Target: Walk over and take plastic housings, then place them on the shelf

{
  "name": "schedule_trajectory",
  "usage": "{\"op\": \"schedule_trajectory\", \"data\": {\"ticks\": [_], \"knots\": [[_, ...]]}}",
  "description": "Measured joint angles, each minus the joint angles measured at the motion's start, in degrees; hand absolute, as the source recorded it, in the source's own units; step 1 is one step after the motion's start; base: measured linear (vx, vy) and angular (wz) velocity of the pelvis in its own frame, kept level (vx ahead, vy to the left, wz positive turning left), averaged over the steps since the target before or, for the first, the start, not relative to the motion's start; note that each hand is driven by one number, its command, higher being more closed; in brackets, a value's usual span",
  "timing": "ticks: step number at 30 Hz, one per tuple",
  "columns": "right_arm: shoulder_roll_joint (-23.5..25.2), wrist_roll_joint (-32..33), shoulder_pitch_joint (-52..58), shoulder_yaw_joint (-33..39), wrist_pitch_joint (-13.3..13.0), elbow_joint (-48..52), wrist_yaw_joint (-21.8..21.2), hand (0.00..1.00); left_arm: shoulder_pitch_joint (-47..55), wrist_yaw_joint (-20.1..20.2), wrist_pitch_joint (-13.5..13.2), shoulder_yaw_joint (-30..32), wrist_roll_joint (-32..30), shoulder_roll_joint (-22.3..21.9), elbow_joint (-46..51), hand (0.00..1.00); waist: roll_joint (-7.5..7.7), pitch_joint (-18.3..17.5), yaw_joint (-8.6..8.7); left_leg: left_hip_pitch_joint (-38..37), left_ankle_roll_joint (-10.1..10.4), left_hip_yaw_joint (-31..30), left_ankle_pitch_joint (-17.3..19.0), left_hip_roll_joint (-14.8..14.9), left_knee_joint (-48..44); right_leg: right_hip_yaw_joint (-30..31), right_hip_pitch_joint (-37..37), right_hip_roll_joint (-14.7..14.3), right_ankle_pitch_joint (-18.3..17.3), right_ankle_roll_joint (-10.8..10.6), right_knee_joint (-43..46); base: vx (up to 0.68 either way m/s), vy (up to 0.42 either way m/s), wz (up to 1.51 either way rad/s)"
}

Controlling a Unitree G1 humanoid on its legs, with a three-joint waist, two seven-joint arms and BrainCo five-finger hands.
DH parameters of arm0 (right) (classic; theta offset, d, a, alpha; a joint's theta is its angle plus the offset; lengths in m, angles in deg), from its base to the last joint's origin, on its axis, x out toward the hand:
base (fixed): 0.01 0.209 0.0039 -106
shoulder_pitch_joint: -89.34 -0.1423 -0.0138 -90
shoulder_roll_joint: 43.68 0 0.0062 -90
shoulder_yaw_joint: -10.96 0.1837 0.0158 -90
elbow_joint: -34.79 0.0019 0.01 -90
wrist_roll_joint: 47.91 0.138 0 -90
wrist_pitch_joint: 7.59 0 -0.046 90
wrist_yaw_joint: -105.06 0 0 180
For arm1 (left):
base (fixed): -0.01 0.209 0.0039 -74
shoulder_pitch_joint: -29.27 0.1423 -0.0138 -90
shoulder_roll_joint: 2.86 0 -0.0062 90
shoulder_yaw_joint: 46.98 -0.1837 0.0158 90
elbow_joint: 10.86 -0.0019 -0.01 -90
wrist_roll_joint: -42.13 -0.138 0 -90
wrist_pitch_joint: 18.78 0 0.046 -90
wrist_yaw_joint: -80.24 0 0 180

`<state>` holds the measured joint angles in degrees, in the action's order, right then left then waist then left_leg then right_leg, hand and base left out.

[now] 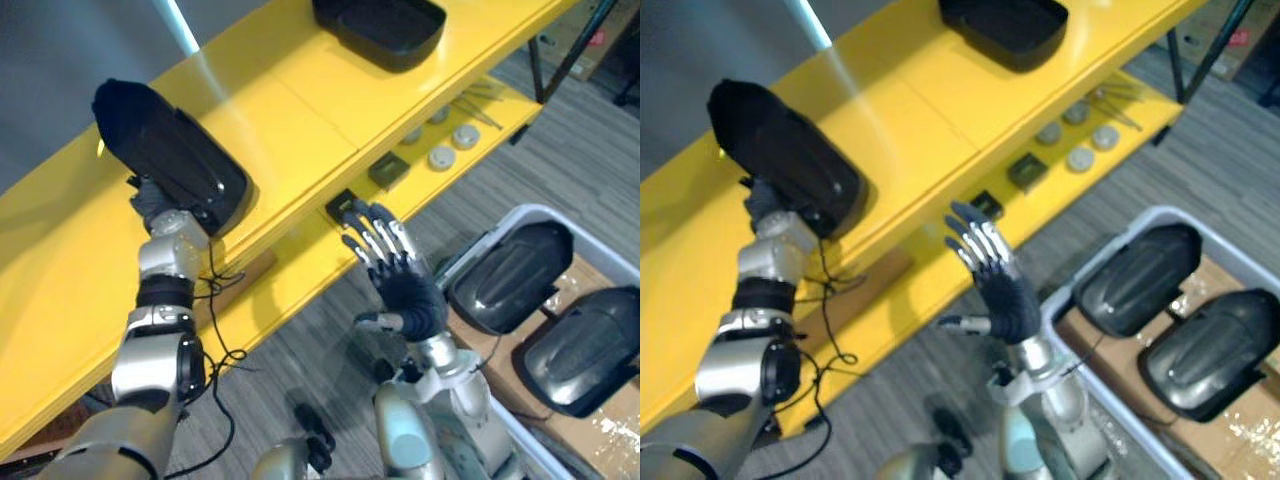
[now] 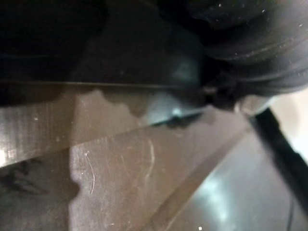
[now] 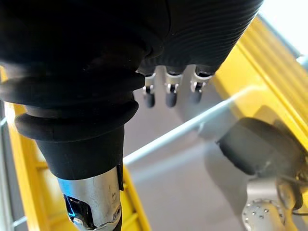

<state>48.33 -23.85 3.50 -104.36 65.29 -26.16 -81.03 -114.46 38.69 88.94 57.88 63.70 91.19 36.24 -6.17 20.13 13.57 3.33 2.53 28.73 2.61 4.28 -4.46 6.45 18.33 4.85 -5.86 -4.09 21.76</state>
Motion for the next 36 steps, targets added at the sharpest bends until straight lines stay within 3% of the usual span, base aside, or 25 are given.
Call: {"op": "schedule_trajectory", "data": {"ticks": [7, 10, 17, 18, 21, 25, 27, 30, 31, 32, 34, 36], "knots": [[-0.2, 1.0, -0.9, -1.3, 0.0, 0.0, 0.2, 0.00, -0.2, 0.1, 1.1, -0.1, 0.0, 2.2, 0.0, 0.00, 0.00, 0.7, -0.35, 0.8, 0.0, 0.2, 0.2, -0.2, -0.2, -0.1, 0.8, 0.5, -0.1, -0.1, 0.6, 0.01, -0.003, 0.04], [-0.2, 1.0, -0.6, -1.4, 0.0, 0.0, 0.7, 0.00, -0.4, -0.3, 0.0, -0.2, 0.8, 2.3, 0.0, 0.00, 0.00, 0.7, -0.38, 0.8, 0.0, 0.2, 0.2, -0.2, -0.3, -0.2, 0.8, 0.6, -0.1, -0.1, 0.6, 0.04, -0.008, 0.01], [-0.2, 1.1, 3.6, -1.3, -0.7, 0.0, 0.7, 0.00, -0.9, -4.8, -11.5, -0.3, 0.7, 2.5, 0.2, 0.00, 0.00, 0.7, -0.28, 0.7, 0.1, 0.3, 0.7, 0.0, -0.9, -0.3, 0.2, 0.6, 0.0, -0.1, 0.3, 0.02, -0.004, 0.00], [-0.2, 1.1, 4.6, -1.3, -0.9, 0.0, 0.6, 0.00, -1.1, -4.6, -14.3, -0.4, 1.4, 2.5, 0.3, 0.00, 0.00, 0.7, -0.17, 0.5, 0.0, 0.3, 1.1, 0.2, -1.4, -0.3, -0.4, 0.6, 0.0, -0.2, 0.0, 0.00, 0.000, 0.00], [-0.2, 1.6, 5.9, -1.1, -2.0, 0.0, -0.4, 0.00, -1.1, -3.2, -18.9, -1.8, 2.4, 2.5, 2.5, 0.00, 0.01, 0.7, -0.10, -0.4, 0.0, 0.3, 1.5, 0.2, -2.0, -0.4, -1.9, 0.7, 0.2, -0.4, -0.7, 0.02, 0.010, 0.00], [0.5, 2.2, 7.1, 1.7, -2.9, 0.0, -4.2, 0.00, -1.1, 0.7, -28.0, -7.7, 3.1, 4.0, 8.6, 0.00, 0.11, 0.6, 0.15, -2.9, 0.0, 0.3, 1.5, -0.1, -1.1, -0.4, -4.9, 0.7, 0.6, -1.0, -2.6, 0.00, 0.000, 0.00], [0.5, 2.2, 6.9, 3.0, -3.0, 0.0, -4.9, 0.00, -1.0, 1.2, -29.8, -8.8, 3.1, 4.4, 9.9, 0.00, -0.02, 0.5, 0.26, -3.4, 0.0, 0.1, 1.5, -0.1, -0.9, -0.5, -5.8, 0.7, 0.7, -1.3, -3.3, 0.00, 0.000, 0.00], [0.4, 2.0, 6.6, 5.8, -3.9, -0.6, -5.4, 0.00, 3.6, 3.3, -34.5, -10.1, 2.1, 4.3, 17.8, 0.00, -0.60, -0.6, 1.35, -5.1, -0.1, -1.1, 1.1, -0.4, 0.6, -1.6, -8.4, 0.8, 1.4, -1.6, -5.9, 0.05, 0.004, 0.09], [0.3, 2.0, 6.5, 6.7, -4.4, -0.9, -5.2, 1.00, 7.1, 4.3, -35.5, -10.9, 1.4, 4.1, 22.5, 0.00, -0.79, -1.4, 1.39, -5.6, -0.1, -1.5, 0.9, -0.5, 1.3, -1.9, -9.3, 0.8, 1.6, -1.6, -6.8, 0.09, 0.015, 0.13], [0.1, 2.0, 5.6, 8.3, -4.4, -1.8, -5.1, 1.00, 14.7, 5.6, -36.2, -11.5, -0.6, 3.4, 31.7, 0.00, -1.24, -3.3, 1.23, -6.5, -0.1, -2.0, 0.6, -0.6, 2.4, -2.5, -10.8, 0.7, 2.1, -1.8, -8.7, 0.11, 0.018, 0.21], [0.1, -0.5, 4.6, 9.7, -4.7, -3.7, -4.4, 1.00, 22.8, 6.8, -36.4, -11.5, -1.5, 0.2, 41.2, 0.00, -1.37, -5.3, 0.83, -7.0, -0.1, -3.9, 0.6, -0.6, 2.5, -4.1, -13.1, 1.0, 2.4, -1.9, -10.7, 0.10, 0.009, 0.36], [-0.1, -6.2, 2.1, 10.1, -4.7, -7.6, -1.5, 1.00, 37.3, 8.1, -36.0, -11.4, -4.6, -6.0, 55.2, 0.00, -1.20, -7.7, -1.98, -8.4, -0.1, -6.7, 0.6, -0.7, 2.9, -6.7, -16.9, 1.1, 2.5, -2.0, -13.3, 0.09, -0.009, 0.52]]}}
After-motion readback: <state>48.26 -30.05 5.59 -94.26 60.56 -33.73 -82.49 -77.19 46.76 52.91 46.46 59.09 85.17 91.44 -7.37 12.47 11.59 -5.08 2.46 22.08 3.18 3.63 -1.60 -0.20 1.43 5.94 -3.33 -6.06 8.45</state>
